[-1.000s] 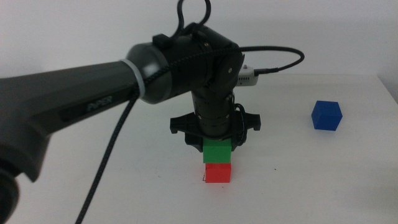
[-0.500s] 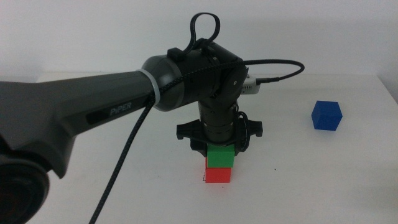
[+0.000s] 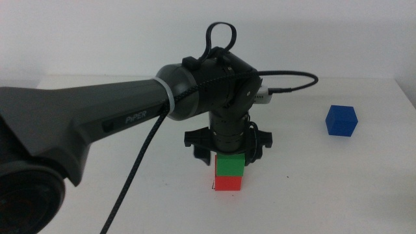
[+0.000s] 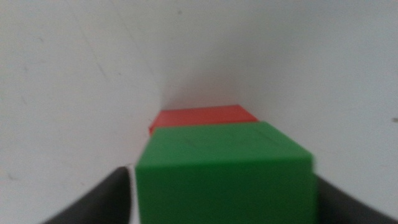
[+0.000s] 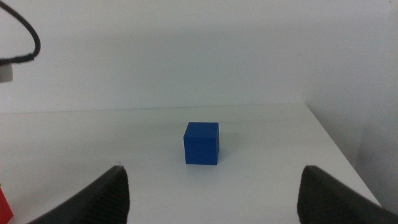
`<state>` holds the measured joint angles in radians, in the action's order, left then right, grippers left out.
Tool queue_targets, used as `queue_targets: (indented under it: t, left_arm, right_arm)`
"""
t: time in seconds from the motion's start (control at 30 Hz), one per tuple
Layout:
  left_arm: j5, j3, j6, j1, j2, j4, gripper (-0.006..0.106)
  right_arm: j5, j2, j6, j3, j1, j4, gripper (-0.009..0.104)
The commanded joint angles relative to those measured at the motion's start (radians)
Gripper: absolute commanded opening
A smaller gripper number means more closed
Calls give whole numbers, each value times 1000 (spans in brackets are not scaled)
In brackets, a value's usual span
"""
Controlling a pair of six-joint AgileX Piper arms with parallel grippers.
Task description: Stack red cubes first, then green, then blue cubes in a specific spot.
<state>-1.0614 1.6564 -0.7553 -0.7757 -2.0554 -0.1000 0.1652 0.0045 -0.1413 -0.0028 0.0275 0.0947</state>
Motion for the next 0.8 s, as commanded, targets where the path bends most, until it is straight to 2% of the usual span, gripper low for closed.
queue_targets:
  t: [0.0, 0.03, 0.2, 0.27, 0.4, 0.47, 0.57, 0.63, 0.77]
  left_arm:
    - [1, 2, 33, -1, -3, -27, 90]
    - [1, 5, 73, -1, 1, -29, 94]
    - [-66, 57, 328, 24, 115, 13, 94]
    - [-147, 75, 358, 41, 201, 36, 94]
    - [-160, 70, 604, 53, 428, 37, 94]
    - [-160, 39, 664, 74, 568, 53, 94]
    - [-150, -85, 835, 119, 791, 178, 94]
    - [-25, -249, 896, 167, 1007, 304, 94]
    - [55, -389, 896, 180, 1186, 350, 94]
  right_arm:
    - [-8, -5, 3, 3, 1, 4, 93]
    - [-8, -5, 3, 3, 1, 4, 93]
    - [-8, -5, 3, 3, 1, 4, 93]
    - [-8, -5, 3, 3, 1, 4, 93]
    - [-8, -5, 3, 3, 1, 4, 93]
    - [-8, -5, 3, 3, 1, 4, 93]
    - [-8, -5, 3, 3, 1, 4, 93]
    - [-8, -5, 3, 3, 1, 4, 93]
    - [-8, -5, 3, 3, 1, 4, 93]
